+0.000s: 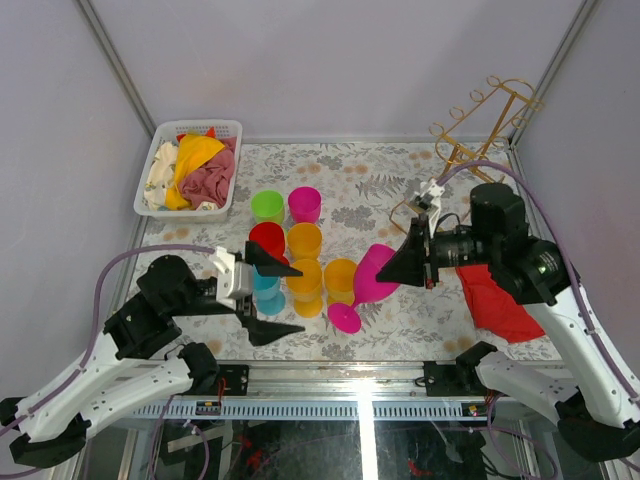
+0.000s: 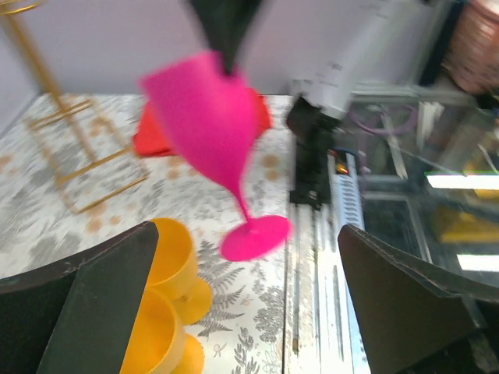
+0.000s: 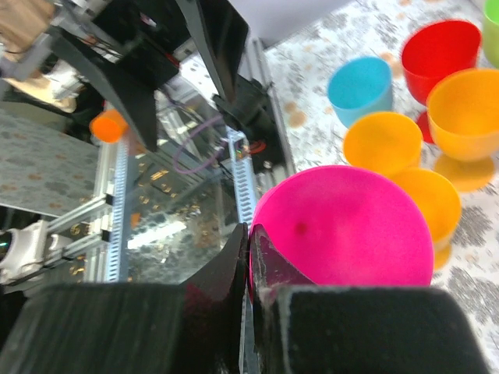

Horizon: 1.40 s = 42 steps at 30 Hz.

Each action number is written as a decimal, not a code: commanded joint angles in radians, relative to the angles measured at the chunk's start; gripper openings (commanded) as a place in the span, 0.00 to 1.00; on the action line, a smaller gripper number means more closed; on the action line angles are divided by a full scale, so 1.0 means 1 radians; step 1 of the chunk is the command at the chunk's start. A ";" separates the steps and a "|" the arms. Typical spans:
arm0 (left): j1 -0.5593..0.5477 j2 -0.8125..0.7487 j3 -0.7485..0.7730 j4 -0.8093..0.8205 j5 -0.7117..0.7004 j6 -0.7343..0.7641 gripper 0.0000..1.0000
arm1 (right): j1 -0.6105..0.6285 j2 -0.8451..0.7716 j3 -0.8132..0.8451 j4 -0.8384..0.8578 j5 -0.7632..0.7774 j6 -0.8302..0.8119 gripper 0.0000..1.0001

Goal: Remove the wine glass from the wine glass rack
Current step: Place the wine glass at the center of the board.

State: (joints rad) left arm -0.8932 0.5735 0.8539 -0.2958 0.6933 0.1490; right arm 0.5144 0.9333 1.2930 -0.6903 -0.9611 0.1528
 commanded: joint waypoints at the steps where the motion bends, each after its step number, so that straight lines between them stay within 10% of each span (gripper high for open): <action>1: 0.000 0.000 0.033 0.108 -0.439 -0.215 1.00 | 0.182 -0.019 -0.023 -0.030 0.260 -0.065 0.00; 7: 0.001 0.077 0.135 0.019 -0.892 -0.422 1.00 | 0.617 0.044 -0.074 -0.024 0.674 -0.163 0.00; 13: 0.001 0.122 0.184 -0.110 -1.139 -0.573 1.00 | 0.740 0.043 -0.192 0.063 0.739 -0.289 0.00; 42: 0.002 0.133 0.161 -0.157 -1.217 -0.663 1.00 | 0.765 0.031 -0.502 0.317 0.741 -0.405 0.04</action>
State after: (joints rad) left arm -0.8928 0.7078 1.0119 -0.4763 -0.5018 -0.4984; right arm 1.2716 0.9695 0.7971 -0.4278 -0.2440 -0.2375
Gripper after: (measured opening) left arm 0.997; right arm 0.022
